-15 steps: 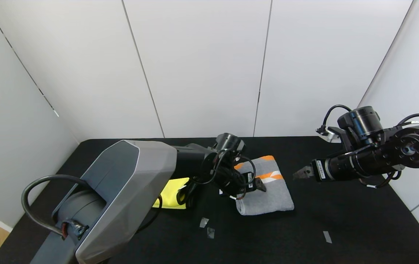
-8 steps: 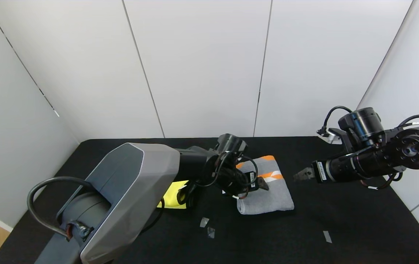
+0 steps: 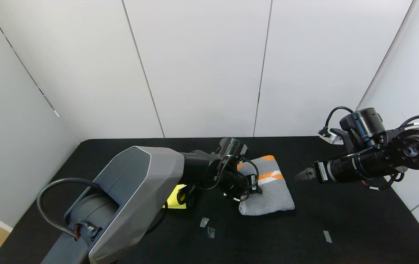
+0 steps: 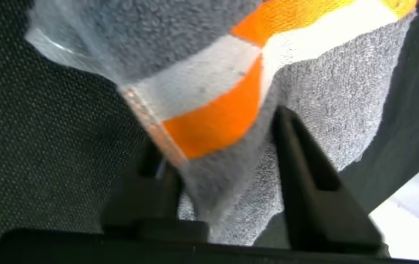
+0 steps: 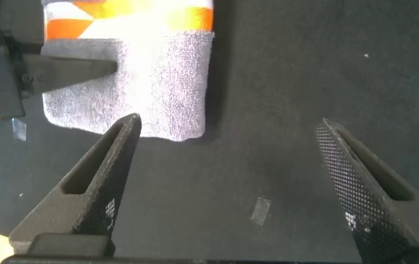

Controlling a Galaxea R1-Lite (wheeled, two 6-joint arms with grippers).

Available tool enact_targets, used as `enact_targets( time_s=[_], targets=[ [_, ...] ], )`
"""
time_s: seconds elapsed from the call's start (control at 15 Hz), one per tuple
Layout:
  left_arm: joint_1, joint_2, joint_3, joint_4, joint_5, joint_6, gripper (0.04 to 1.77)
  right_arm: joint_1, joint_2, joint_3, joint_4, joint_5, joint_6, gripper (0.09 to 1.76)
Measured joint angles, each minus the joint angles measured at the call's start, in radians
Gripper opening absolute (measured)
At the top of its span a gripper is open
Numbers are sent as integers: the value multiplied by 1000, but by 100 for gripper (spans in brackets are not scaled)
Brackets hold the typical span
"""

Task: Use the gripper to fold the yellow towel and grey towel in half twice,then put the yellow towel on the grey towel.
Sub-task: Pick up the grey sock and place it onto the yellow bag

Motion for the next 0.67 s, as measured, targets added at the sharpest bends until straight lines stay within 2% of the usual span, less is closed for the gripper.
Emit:
enact_targets(
  time_s=[0.07, 0.13, 0.67],
  targets=[
    [0, 0, 0, 0, 0, -1, 61, 0, 0, 4, 1, 0, 0, 171],
    [0, 0, 0, 0, -1, -1, 19, 0, 0, 8, 0, -1, 0, 171],
    [-3, -26, 1, 10, 1, -1, 21, 1, 7, 16, 0, -1, -3, 171]
  ],
)
